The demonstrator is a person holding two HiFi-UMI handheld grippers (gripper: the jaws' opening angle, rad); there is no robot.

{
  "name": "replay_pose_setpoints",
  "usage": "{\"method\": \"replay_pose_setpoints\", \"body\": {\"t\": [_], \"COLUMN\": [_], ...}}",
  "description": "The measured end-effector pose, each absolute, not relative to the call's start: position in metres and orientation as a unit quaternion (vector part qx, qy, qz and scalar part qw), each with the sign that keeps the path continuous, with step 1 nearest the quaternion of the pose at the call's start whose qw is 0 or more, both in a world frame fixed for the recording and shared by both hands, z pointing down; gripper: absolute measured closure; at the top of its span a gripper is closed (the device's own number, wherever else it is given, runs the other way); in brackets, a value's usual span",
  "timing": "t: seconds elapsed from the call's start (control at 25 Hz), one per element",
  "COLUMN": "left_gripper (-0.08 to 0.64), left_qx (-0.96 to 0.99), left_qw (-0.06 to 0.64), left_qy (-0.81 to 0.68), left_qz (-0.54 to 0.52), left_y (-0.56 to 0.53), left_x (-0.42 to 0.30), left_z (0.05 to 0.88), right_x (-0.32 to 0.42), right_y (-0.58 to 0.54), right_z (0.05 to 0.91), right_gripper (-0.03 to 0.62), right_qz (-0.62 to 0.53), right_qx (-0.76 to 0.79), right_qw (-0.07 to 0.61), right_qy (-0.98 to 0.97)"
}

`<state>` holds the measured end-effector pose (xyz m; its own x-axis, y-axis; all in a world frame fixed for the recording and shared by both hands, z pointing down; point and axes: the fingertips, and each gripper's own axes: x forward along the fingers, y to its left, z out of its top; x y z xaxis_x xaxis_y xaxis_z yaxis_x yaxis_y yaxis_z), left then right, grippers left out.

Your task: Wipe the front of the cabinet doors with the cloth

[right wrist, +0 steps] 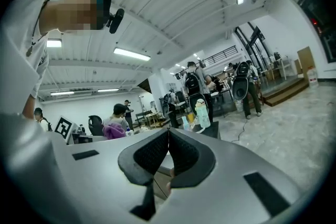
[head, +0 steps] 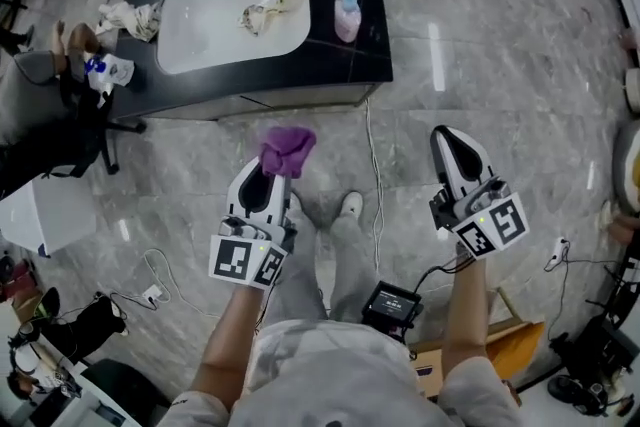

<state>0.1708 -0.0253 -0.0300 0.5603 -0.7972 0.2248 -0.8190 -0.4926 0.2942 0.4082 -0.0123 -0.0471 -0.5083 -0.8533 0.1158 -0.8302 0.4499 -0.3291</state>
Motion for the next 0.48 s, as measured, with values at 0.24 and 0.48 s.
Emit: {"method": "replay_pose_setpoints", "body": {"t": [0.24, 0.48], "left_gripper": [0.486, 0.486], "left_qx": [0.874, 0.894], "left_qw": [0.202, 0.214], "left_qy": [-0.439, -0.387], "left_qz": [0.048, 0.077], "left_y": [-0.046, -0.036], "left_x": [0.193, 0.225], "left_z": [0.046, 0.125], "right_x": [0.405, 0.388], "right_y": [-0.009, 0.017], "right_z": [0.031, 0.098], "right_gripper": [0.565, 0.565], "right_qz": [-0.214, -0.256], "right_qx": [-0.515, -0.525], "right_qw": [0.026, 0.016], "right_qy": [0.829, 0.811]}}
